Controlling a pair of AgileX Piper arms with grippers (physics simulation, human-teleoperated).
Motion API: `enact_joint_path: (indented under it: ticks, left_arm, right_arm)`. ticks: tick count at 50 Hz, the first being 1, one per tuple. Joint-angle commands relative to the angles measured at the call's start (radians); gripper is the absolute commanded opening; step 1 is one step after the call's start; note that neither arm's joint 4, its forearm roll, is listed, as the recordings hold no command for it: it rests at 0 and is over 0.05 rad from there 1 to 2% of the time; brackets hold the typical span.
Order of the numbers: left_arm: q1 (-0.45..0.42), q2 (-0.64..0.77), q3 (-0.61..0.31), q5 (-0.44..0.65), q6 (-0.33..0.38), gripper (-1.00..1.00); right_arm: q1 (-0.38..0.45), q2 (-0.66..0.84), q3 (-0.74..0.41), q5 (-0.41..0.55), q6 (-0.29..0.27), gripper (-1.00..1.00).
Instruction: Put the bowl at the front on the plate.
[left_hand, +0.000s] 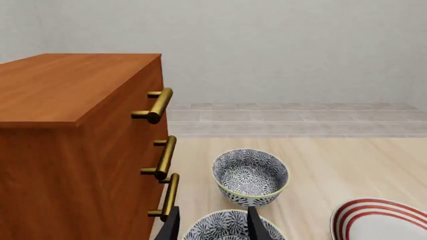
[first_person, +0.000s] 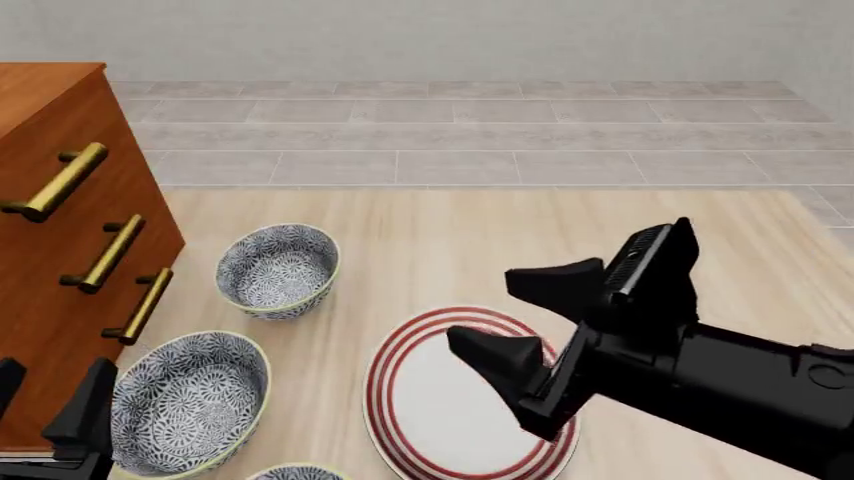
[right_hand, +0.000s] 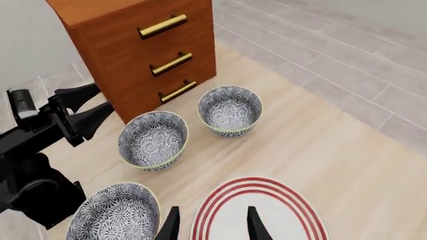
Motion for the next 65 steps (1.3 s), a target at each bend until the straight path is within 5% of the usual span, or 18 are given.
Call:
enact_joint_path:
  ticks: [1,27,65]
  left_arm:
    - [0.000,0.000,0.000,0.000,0.000,1.00]
    - [0.000,0.000,0.000,0.000,0.000,1.00]
    - [0.000,0.000,0.000,0.000,0.000,1.00]
  right_arm:
    - [0.064,0.128,-0.043,-0.066,0.023,1.00]
    - [0.262,0.380,-0.155,-0.149,0.116,1.00]
    - [0.263,0.473,0.000,-0.308,0.244,1.00]
